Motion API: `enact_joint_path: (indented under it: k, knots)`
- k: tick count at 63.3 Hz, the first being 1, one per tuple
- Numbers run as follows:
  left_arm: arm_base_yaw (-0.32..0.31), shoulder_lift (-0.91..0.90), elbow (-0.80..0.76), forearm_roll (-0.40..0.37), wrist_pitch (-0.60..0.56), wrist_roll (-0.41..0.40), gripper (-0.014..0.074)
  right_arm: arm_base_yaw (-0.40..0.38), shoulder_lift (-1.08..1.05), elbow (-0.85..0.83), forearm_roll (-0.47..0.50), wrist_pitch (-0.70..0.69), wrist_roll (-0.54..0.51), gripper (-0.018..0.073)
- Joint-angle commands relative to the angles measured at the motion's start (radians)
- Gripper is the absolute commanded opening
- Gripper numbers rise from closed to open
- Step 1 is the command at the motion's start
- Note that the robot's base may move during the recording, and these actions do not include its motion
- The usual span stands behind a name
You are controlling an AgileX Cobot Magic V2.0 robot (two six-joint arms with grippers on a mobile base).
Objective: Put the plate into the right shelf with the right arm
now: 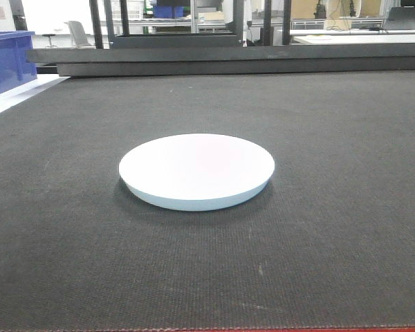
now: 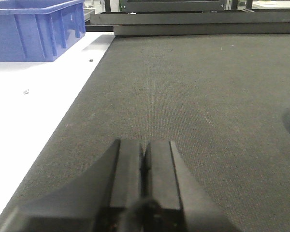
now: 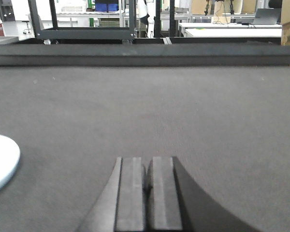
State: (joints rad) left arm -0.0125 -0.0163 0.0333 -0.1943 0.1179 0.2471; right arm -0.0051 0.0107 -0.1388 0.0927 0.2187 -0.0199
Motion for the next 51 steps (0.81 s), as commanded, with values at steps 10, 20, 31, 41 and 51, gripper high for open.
enact_joint_path:
  k: [10,20,31,41,51]
  knots:
    - [0.001,-0.011,0.006,-0.006,-0.085,-0.003,-0.0047,0.002,0.254,-0.290,-0.024,0.098,0.004,0.0356]
    - [0.001,-0.011,0.006,-0.006,-0.085,-0.003,-0.0047,0.050,0.471,-0.420,-0.051,0.131,0.004,0.0531]
    - [0.001,-0.011,0.006,-0.006,-0.085,-0.003,-0.0047,0.170,0.736,-0.602,-0.061,0.197,0.004,0.0531]
    - [0.001,-0.011,0.006,-0.006,-0.085,-0.003,-0.0047,0.292,0.984,-0.793,-0.074,0.281,0.079,0.0526]
    - [0.001,-0.011,0.006,-0.006,-0.085,-0.003,-0.0047,0.382,1.224,-0.974,-0.128,0.377,0.200,0.0522]
